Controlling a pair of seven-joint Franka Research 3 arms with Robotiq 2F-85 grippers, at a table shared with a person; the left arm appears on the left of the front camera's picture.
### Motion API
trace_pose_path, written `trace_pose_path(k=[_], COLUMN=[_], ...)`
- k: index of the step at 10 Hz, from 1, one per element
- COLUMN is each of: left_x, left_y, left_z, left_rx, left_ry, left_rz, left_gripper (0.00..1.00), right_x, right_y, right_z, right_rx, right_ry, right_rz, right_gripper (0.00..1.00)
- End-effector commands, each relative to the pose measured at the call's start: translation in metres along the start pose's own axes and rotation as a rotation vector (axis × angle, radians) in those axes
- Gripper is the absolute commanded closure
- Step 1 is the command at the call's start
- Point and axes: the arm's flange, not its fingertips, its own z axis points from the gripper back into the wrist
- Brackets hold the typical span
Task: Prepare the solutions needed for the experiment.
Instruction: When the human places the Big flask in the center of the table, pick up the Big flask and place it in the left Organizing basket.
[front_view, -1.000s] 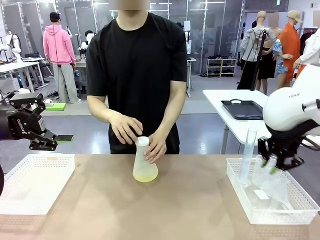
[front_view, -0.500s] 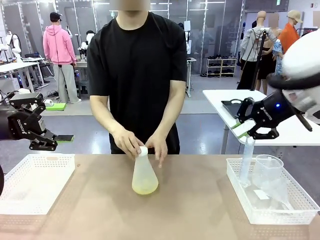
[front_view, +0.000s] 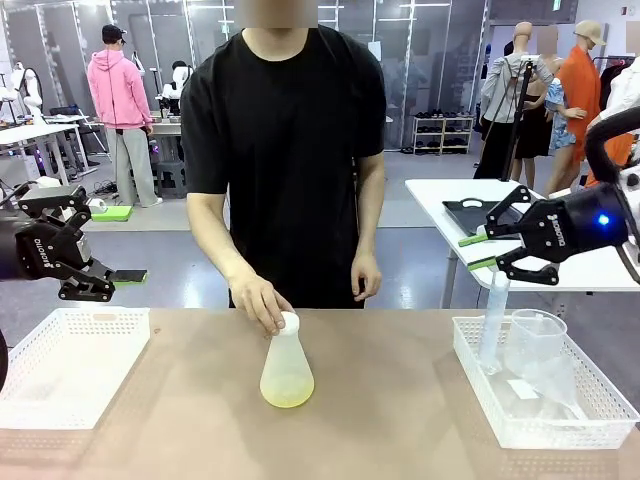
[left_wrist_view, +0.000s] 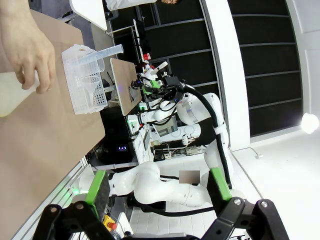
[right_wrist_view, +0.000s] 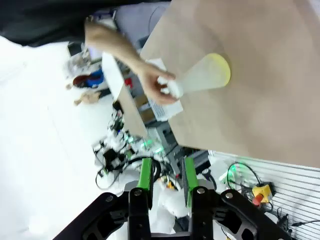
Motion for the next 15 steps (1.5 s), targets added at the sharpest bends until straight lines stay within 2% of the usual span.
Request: trace_pose_path(k=[1, 3, 4, 5, 6, 7, 8, 9, 10, 11, 12, 15], left_x=[0.0, 0.0, 0.0, 0.0, 0.0, 0.0, 0.0, 0.0, 0.0, 0.0, 0.0, 0.0], left_y=[-0.003, -0.003, -0.003, -0.003, -0.003, -0.003, -0.003, -0.003, -0.003, -0.003, -0.003, -0.003], left_z=[-0.003, -0.003, -0.003, -0.003, -0.003, -0.003, -0.003, -0.003, -0.003, -0.003, -0.003, -0.003], left_rx=[-0.027, -0.027, -0.027, -0.027, -0.027, -0.027, -0.027, -0.027, -0.027, -0.027, -0.027, -0.027], left_ry=[-0.006, -0.006, -0.006, -0.006, -0.006, -0.006, -0.006, -0.006, -0.006, -0.006, -0.006, -0.006], left_rz=[0.004, 0.004, 0.004, 0.004, 0.004, 0.004, 0.004, 0.004, 0.004, 0.004, 0.004, 0.004], left_gripper=[0.0, 0.0, 0.0, 0.0, 0.0, 0.0, 0.0, 0.0, 0.0, 0.0, 0.0, 0.0], right_x=[0.008, 0.01, 0.01, 0.012, 0.013, 0.014, 0.014, 0.015, 0.015, 0.016, 0.012, 0.012], right_y=[-0.023, -0.038, -0.043, -0.045, -0.047, -0.048, -0.049, -0.048, -0.046, -0.043, -0.05, -0.05], right_z=[0.002, -0.005, -0.006, -0.008, -0.006, -0.005, -0.006, -0.007, -0.007, -0.006, -0.005, -0.005], right_rx=[0.083, 0.15, 0.195, 0.214, 0.237, 0.227, 0.231, 0.234, 0.22, 0.176, 0.21, 0.21], right_ry=[0.1, 0.136, 0.169, 0.171, 0.167, 0.15, 0.159, 0.169, 0.167, 0.163, 0.162, 0.162], right_rz=[0.087, 0.176, 0.224, 0.254, 0.26, 0.261, 0.254, 0.249, 0.248, 0.203, 0.237, 0.237], right_gripper=[0.67, 0.67, 0.48, 0.48, 0.28, 0.42, 0.08, 0.22, 0.0, 0.0, 0.0, 0.0])
